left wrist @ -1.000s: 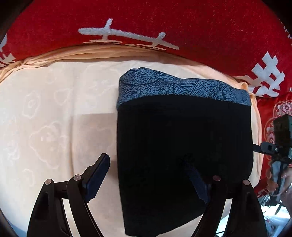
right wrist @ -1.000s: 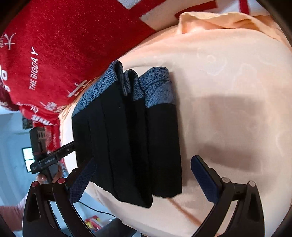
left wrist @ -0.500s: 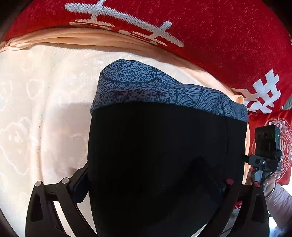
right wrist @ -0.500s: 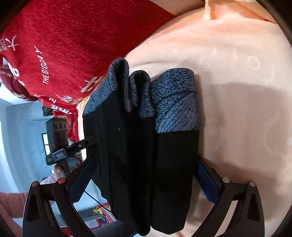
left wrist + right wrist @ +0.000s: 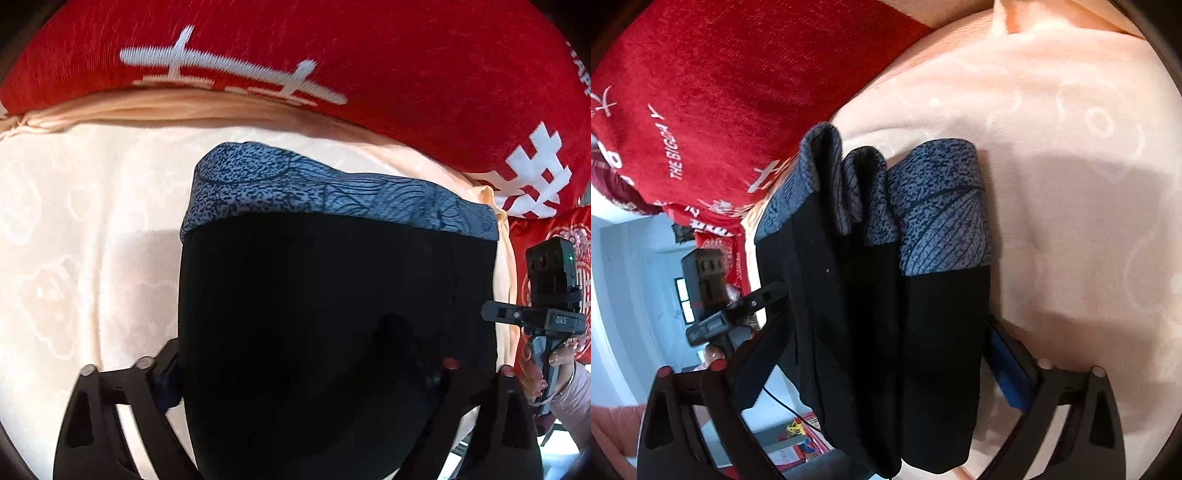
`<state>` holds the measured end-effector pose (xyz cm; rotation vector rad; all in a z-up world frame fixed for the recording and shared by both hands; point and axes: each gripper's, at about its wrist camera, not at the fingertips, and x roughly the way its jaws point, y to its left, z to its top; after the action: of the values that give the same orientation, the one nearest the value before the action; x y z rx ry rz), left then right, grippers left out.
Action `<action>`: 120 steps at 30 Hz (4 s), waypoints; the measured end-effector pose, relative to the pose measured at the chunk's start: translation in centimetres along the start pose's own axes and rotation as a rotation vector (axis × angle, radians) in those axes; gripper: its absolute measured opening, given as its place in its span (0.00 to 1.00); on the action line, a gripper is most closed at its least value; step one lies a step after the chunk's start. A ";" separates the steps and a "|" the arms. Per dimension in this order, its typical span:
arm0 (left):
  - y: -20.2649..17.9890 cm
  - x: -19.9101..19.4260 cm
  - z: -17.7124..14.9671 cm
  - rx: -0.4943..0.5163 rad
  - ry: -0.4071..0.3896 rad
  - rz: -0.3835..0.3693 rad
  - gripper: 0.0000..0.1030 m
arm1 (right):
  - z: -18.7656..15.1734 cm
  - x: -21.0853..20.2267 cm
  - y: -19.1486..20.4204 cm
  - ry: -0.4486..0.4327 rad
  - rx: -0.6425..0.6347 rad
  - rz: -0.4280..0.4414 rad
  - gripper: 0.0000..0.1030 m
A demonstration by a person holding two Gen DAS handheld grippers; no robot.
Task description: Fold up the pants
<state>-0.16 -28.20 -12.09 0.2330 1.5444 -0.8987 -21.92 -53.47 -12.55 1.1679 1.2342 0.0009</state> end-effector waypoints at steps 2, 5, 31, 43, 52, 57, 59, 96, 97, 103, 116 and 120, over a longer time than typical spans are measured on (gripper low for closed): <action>-0.6 -0.5 -0.1 0.012 -0.014 0.011 0.76 | -0.3 -0.4 -0.1 -0.008 -0.016 -0.017 0.64; -1.1 -1.4 -0.2 0.019 -0.031 0.019 0.63 | -0.6 -1.1 -0.3 -0.032 0.002 0.002 0.50; 1.8 -7.9 -9.6 0.075 -0.001 0.046 0.53 | -11.9 -1.3 6.3 -0.070 0.090 0.106 0.36; 5.1 -5.9 -10.6 0.069 -0.065 0.135 0.96 | -13.0 3.4 3.7 -0.075 0.112 -0.137 0.72; 4.9 -9.1 -12.2 0.105 -0.091 0.304 0.96 | -15.5 1.3 5.6 -0.145 0.117 -0.356 0.80; 4.2 -10.6 -13.7 0.117 -0.075 0.349 0.96 | -17.1 0.5 7.4 -0.184 0.098 -0.466 0.85; 3.9 -11.5 -14.6 0.120 -0.071 0.356 0.96 | -17.8 0.4 8.3 -0.199 0.099 -0.487 0.85; -1.7 -22.2 -19.7 0.182 -0.117 0.409 0.99 | -26.4 -0.5 24.5 -0.306 0.010 -0.755 1.00; -1.7 -22.4 -19.7 0.176 -0.118 0.407 0.99 | -26.6 -0.4 24.8 -0.295 0.006 -0.731 1.00; -2.1 -23.4 -20.0 0.153 -0.129 0.416 0.99 | -27.3 -0.2 25.9 -0.264 0.015 -0.689 1.00; -4.4 -23.5 -20.4 0.088 -0.128 0.441 0.99 | -27.2 -2.7 25.6 -0.247 -0.039 -0.718 1.00; -4.8 -23.4 -20.7 0.073 -0.122 0.451 0.99 | -27.1 -2.7 25.8 -0.235 -0.067 -0.695 1.00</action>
<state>-13.92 -9.76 9.60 0.5458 1.2752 -0.5991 -28.07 -24.52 10.47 0.6132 1.3572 -0.5922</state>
